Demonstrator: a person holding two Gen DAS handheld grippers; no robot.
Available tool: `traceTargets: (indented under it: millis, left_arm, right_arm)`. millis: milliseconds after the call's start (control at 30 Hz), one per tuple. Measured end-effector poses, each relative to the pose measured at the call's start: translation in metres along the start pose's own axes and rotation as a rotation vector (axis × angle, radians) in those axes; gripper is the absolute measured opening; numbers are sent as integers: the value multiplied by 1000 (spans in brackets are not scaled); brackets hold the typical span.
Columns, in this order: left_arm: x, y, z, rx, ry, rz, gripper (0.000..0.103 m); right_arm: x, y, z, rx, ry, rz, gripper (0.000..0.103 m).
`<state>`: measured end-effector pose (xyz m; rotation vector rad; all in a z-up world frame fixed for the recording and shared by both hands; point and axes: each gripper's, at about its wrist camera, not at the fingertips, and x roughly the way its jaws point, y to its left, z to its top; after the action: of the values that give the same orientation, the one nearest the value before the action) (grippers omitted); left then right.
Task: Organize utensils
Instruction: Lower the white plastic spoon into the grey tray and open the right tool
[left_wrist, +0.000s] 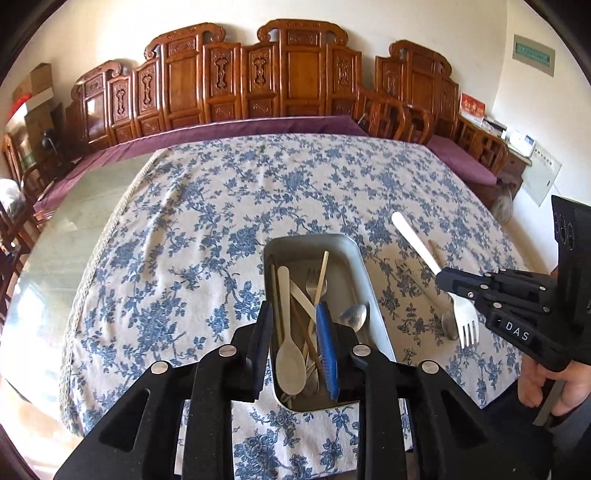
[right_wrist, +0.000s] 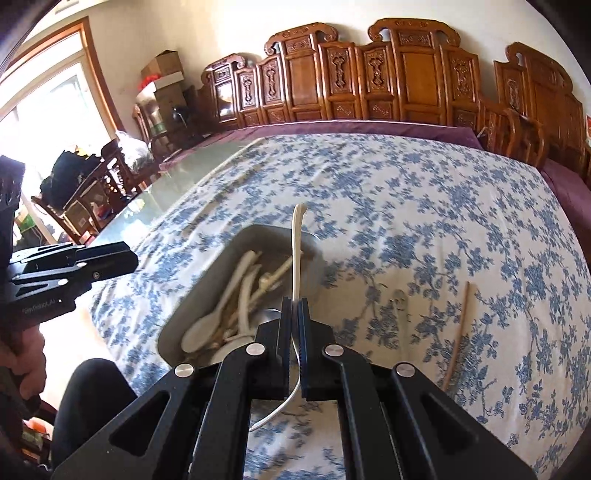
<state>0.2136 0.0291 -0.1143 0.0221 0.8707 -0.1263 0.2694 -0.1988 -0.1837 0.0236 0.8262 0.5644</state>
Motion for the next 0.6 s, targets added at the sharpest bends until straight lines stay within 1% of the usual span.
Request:
traceTargets:
  millis: [67,100,200,233,267,300,333,367,467,600]
  left_arm:
    - [-5,5,0,-9,-9,-2,33]
    - [-8,8,0,-14,-13,-2,36]
    - [-15,19,0,-32,-25,8,54]
    - [-17,22,0,-38,-28,11,65]
    - [-19,28,0,-47,-33,14,73]
    - [-21,31,0,-51,-33,16,78]
    - [-21,36,0,-55,-29,19,85]
    - [-22,41,0,-58,-26,20,87]
    - [-21,52,0,-60,-12,25,89]
    - [-19,62,-2,-57,-1,47,89]
  right_arm:
    - [0,8,5,-2,-1,9,4]
    - [0,11,7,-1,0,16,4]
    - [4,22,12,-11,9,13,4]
    - [6,25,12,-14,14,10,4]
    - [9,27,13,-16,21,9,4]
    - [12,30,13,-14,32,8,4]
    - [15,32,13,-11,41,10,4]
    - [18,33,14,-8,48,10,4]
    - [28,36,15,8,76,16,4]
    - [44,39,21,19,104,22,4]
